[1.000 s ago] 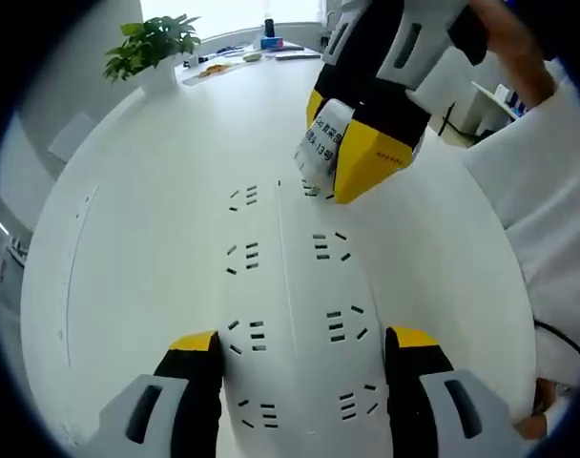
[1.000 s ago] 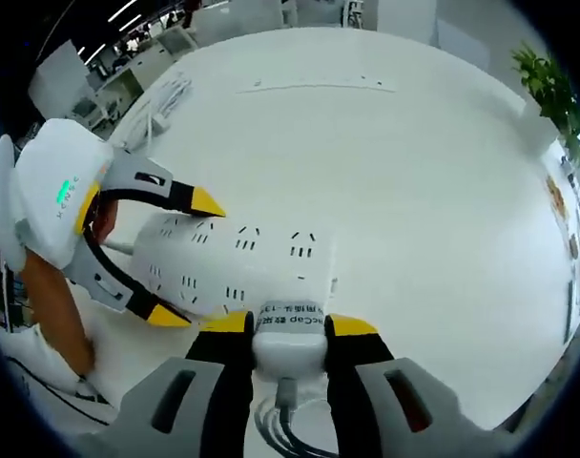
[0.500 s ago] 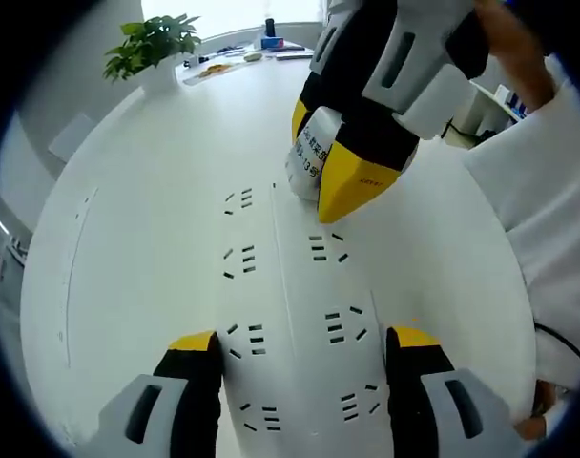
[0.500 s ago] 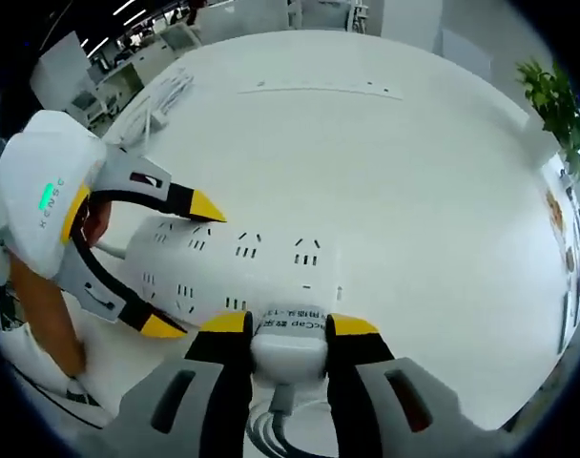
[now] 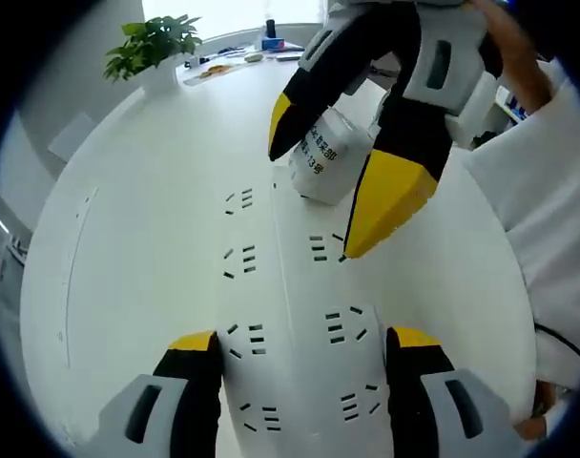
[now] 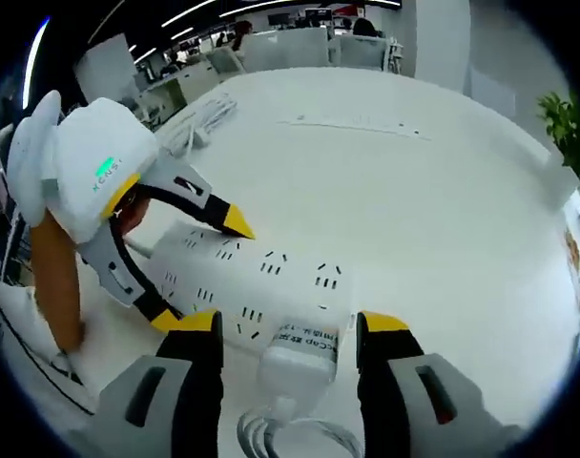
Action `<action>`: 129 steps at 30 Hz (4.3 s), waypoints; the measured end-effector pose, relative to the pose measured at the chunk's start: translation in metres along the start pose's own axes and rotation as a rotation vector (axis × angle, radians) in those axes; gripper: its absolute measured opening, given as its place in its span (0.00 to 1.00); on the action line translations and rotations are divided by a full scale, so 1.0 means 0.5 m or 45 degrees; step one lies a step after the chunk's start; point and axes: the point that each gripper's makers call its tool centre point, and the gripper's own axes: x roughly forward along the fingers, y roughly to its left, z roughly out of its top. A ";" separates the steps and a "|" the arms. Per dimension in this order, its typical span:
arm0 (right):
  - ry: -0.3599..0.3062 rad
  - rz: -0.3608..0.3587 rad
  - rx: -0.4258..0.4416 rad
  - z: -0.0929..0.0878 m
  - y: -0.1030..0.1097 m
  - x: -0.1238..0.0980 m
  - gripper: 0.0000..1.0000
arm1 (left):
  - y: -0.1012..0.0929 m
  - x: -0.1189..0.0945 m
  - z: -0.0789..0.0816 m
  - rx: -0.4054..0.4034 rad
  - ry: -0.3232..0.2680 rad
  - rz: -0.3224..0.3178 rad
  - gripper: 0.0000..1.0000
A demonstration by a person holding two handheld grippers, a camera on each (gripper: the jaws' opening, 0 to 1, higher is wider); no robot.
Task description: Straighten the power strip on the desk, plug the charger into it
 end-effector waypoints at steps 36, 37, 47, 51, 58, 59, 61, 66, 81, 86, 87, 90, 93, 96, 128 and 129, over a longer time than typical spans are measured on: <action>0.313 -0.018 -1.585 -0.011 0.036 -0.056 0.24 | -0.006 -0.002 -0.001 0.003 -0.016 -0.005 0.71; 0.313 -0.016 -1.586 -0.012 0.037 -0.056 0.24 | -0.006 -0.002 -0.001 0.003 -0.017 -0.006 0.71; 0.058 -0.083 -1.013 0.052 0.030 -0.109 0.32 | -0.005 -0.001 -0.001 0.005 -0.019 -0.007 0.71; 0.015 -0.106 -0.552 0.030 -0.010 -0.116 0.36 | -0.004 0.000 -0.001 0.006 -0.020 -0.008 0.71; -0.048 -0.060 0.000 0.007 -0.013 -0.082 0.37 | -0.003 0.000 -0.001 0.007 -0.021 -0.009 0.71; -0.048 -0.064 0.022 0.005 -0.014 -0.079 0.38 | -0.002 0.000 -0.001 0.007 -0.020 -0.009 0.71; -0.041 -0.085 0.057 0.003 -0.017 -0.066 0.31 | -0.001 0.000 -0.001 0.007 -0.020 -0.008 0.71; -0.012 -0.090 0.104 -0.011 -0.009 -0.048 0.29 | 0.000 0.000 -0.001 0.008 -0.021 -0.009 0.71; 0.106 -0.055 0.132 0.005 -0.010 -0.039 0.25 | -0.001 0.001 -0.002 0.015 -0.020 -0.012 0.71; 0.210 -0.082 0.072 -0.026 -0.011 -0.032 0.24 | 0.001 0.002 0.000 0.015 -0.028 -0.011 0.72; 0.154 -0.061 0.125 -0.015 -0.013 -0.028 0.23 | 0.001 0.002 0.000 0.011 -0.027 -0.008 0.72; 0.158 -0.085 0.090 -0.008 -0.020 -0.026 0.23 | 0.003 0.004 0.002 -0.001 -0.017 -0.001 0.72; 0.165 -0.085 0.093 -0.001 -0.026 -0.024 0.23 | 0.004 0.003 0.002 -0.008 -0.014 0.004 0.73; 0.175 -0.053 0.123 0.014 -0.033 -0.019 0.23 | 0.006 0.004 0.003 -0.018 -0.014 0.009 0.73; 0.130 0.012 0.028 0.039 -0.045 0.014 0.28 | 0.013 0.007 0.005 -0.047 -0.043 0.018 0.75; 0.098 0.061 0.023 0.044 -0.037 0.015 0.31 | 0.013 0.007 0.006 -0.048 -0.044 0.018 0.75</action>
